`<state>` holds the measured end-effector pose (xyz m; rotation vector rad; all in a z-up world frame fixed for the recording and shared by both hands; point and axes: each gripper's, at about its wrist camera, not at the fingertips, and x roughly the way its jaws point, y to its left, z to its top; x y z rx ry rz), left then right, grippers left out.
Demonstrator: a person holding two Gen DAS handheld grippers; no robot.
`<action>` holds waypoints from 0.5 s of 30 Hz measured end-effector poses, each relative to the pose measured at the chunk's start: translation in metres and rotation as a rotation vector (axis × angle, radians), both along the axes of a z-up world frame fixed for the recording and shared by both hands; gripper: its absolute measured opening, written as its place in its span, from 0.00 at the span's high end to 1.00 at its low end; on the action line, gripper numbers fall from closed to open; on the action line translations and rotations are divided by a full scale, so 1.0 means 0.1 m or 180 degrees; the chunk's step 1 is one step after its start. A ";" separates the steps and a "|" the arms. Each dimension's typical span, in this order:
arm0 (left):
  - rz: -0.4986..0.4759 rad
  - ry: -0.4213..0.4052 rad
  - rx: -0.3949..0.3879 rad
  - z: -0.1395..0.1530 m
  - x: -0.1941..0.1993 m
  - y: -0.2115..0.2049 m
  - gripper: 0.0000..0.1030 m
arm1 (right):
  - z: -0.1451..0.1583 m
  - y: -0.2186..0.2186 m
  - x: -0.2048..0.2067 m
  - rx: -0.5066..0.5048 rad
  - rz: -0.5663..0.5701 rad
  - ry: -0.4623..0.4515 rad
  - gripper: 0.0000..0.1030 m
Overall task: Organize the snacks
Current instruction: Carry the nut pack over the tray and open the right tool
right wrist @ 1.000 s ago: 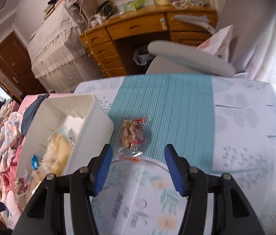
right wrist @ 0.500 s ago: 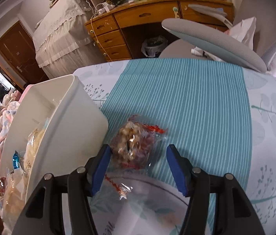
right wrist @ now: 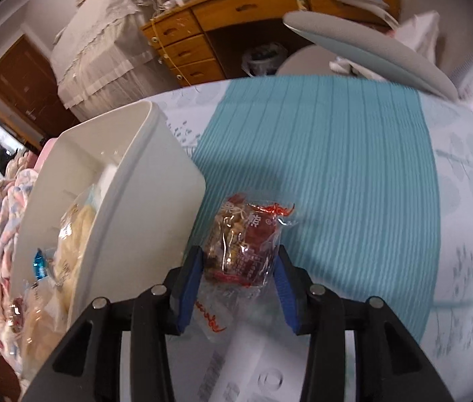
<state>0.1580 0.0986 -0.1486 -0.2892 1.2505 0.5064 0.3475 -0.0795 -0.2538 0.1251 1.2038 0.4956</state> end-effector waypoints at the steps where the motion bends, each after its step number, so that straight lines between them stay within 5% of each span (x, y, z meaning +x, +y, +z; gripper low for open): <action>1: -0.0007 -0.0016 -0.0002 0.02 -0.01 0.00 0.13 | 0.04 -0.04 -0.07 0.0018 -0.0031 0.0034 0.59; 15: -0.0384 -0.0332 -0.0149 0.29 -0.27 -0.15 0.13 | 0.71 -0.37 -1.04 0.0344 -0.0315 0.0150 0.59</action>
